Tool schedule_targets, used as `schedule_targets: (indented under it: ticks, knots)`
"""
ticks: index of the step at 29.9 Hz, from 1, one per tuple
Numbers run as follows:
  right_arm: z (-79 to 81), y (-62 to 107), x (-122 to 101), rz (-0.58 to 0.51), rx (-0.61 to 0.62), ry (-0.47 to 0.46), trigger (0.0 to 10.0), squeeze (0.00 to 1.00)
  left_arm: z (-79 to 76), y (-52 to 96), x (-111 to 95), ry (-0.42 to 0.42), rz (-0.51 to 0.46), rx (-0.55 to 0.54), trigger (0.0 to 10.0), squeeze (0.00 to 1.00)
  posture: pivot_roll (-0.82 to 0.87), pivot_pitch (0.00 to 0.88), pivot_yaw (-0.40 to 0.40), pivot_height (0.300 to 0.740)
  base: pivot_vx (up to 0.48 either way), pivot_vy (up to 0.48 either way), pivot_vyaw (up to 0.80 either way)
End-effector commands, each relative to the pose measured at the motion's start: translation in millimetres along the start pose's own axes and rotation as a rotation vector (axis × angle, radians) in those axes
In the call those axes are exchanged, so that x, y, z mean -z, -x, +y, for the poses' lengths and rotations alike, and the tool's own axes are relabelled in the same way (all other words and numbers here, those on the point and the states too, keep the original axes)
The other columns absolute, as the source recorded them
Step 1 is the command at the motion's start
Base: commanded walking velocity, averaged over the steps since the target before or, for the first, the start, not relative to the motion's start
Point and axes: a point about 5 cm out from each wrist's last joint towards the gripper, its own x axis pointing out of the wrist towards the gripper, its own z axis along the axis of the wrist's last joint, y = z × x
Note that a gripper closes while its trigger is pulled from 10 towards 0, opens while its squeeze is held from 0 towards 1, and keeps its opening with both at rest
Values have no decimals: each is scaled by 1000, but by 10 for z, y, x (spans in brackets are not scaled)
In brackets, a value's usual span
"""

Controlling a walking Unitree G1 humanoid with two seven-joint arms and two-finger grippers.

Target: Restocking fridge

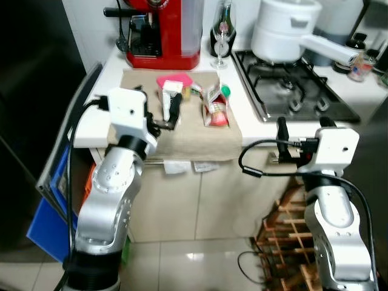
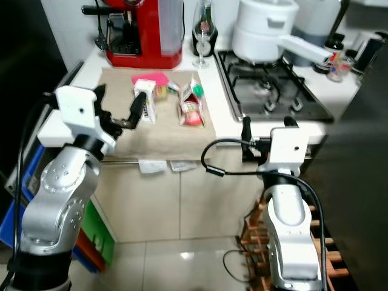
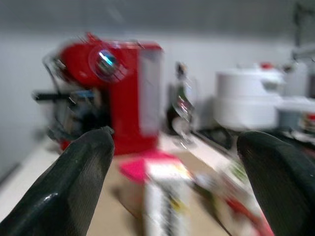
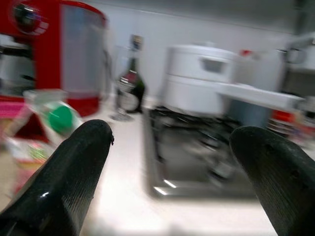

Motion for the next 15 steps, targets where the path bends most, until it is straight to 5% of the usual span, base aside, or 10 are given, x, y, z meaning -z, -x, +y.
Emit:
schedule_targets:
  ticks: [1,9,15]
  knots:
    - [18,-9,-49,-27,8,2,10000,145,105,-76,-37,-12,-5,-36,10000,0,-86,0,2,740,0,0,0]
    - [9,-12,-54,-27,24,18,10000,149,112,-277,-250,30,-47,6,10000,0,-86,4,8,740,0,0,0]
    - [53,-26,-46,-26,15,11,10000,157,80,-454,-130,126,61,44,10000,0,-97,14,12,740,0,0,-782]
